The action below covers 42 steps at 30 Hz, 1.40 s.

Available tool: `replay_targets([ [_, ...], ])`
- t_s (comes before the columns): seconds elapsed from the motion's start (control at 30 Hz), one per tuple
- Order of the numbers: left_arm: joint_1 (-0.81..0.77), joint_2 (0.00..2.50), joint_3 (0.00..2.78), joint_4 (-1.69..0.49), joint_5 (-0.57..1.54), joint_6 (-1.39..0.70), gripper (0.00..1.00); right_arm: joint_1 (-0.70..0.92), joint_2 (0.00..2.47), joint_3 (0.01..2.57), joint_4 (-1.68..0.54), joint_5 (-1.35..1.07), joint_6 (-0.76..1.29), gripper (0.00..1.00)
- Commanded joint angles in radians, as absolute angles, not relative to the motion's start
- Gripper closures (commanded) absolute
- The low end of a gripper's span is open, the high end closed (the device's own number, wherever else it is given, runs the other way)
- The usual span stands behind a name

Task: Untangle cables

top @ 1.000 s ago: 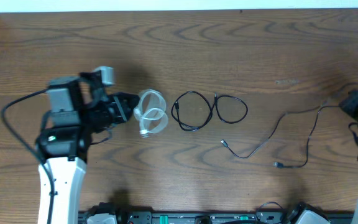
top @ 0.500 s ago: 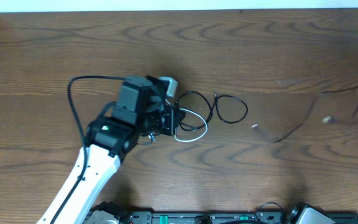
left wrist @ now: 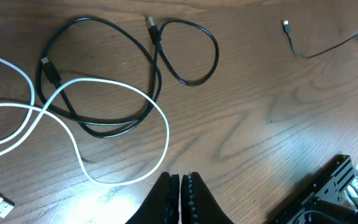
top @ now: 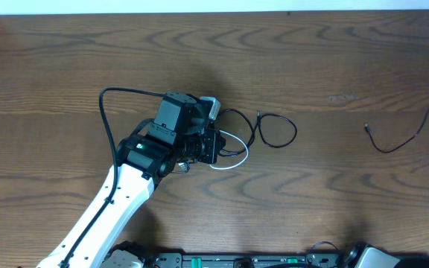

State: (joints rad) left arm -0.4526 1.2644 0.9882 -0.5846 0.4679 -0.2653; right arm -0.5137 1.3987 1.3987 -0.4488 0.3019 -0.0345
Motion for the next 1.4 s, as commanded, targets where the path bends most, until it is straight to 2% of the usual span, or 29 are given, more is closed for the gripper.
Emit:
replay_targets([
  [0.0,-0.455,1.268,0.991,-0.592,0.458,-0.270,0.92,-0.509,1.456,1.412,-0.478,0.125,-0.050,0.49],
  [0.23,-0.455,1.268,0.991,-0.609,0.404,-0.270,0.91,-0.496,1.528,1.412,-0.580,-0.384,-0.039,0.46],
  [0.37,-0.455,1.268,0.990,-0.622,0.389,-0.270,0.91,-0.464,1.568,1.411,-0.674,-0.523,-0.039,0.45],
  [0.43,-0.455,1.268,0.989,-0.634,0.368,-0.270,0.92,-0.432,1.602,1.411,-0.759,-0.491,-0.042,0.47],
  [0.5,-0.455,1.268,0.989,-0.643,0.368,-0.271,0.91,-0.406,1.631,1.411,-0.847,-0.336,-0.028,0.51],
  [0.63,-0.455,1.268,0.989,-0.651,0.368,-0.271,0.91,-0.382,1.687,1.411,-0.934,0.027,0.142,0.47],
  [0.73,-0.455,1.268,0.989,-0.650,0.368,-0.270,0.92,-0.384,1.735,1.410,-0.965,0.162,0.217,0.47],
  [1.2,-0.455,1.268,0.989,-0.659,0.369,-0.271,0.91,-0.418,2.015,1.410,-0.926,0.167,0.235,0.54],
  [1.23,-0.455,1.268,0.989,-0.659,0.369,-0.271,0.91,-0.426,2.023,1.410,-0.921,0.166,0.243,0.56],
  [1.37,-0.455,1.268,0.989,-0.658,0.368,-0.271,0.91,-0.459,2.031,1.410,-0.889,0.166,0.247,0.73],
])
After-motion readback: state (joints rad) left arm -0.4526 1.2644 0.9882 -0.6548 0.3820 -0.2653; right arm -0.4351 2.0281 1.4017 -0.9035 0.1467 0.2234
